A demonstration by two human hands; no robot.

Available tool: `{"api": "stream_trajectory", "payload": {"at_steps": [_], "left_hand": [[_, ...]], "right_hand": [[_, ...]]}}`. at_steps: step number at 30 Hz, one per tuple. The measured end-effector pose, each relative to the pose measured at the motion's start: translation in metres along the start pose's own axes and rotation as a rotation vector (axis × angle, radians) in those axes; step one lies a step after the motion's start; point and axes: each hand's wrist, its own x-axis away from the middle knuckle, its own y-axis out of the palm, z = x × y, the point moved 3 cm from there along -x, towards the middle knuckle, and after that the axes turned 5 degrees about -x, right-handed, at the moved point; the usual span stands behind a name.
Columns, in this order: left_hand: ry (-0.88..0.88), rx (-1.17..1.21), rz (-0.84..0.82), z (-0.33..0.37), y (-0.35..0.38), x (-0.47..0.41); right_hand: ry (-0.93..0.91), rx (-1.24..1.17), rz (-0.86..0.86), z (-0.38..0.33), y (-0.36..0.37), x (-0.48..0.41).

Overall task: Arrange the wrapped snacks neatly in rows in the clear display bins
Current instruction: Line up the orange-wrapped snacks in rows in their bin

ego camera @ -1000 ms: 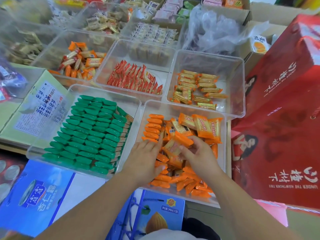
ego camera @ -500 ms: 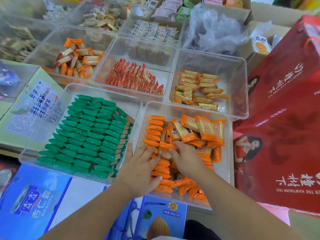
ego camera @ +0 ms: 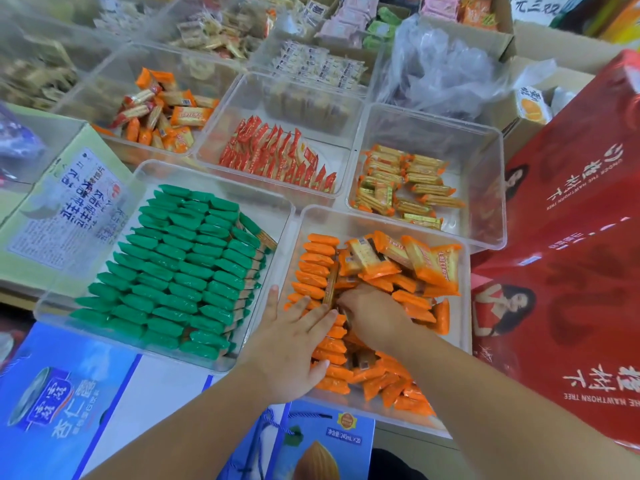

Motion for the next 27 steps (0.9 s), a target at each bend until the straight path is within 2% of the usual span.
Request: {"api": "stream_trajectory", "payload": {"at_steps": [4,9,16,22,27], "left_hand": [[0.007,0.001,0.019,-0.001,0.003,-0.001],[0.017,0.008,0.009,-0.002,0.006,0.000],[0.030,-0.021,0.015,-0.001,0.006,0.000],[0.029,-0.007,0.010,-0.001,0.003,0.001],[0.031,0.016,0.024,-0.001,0.002,0.002]], "right_hand": [[-0.075,0.153,-0.071,0.002,0.001,-0.005],[0.011,0.190,-0.220,-0.002,0.013,-0.016],[0.086,0.411,-0.240,-0.005,0.012,-0.018],[0.193,0.151,-0.196,0.000,-0.001,-0.008],[0.235,0.086,-0.192,0.005,-0.015,-0.004]]}}
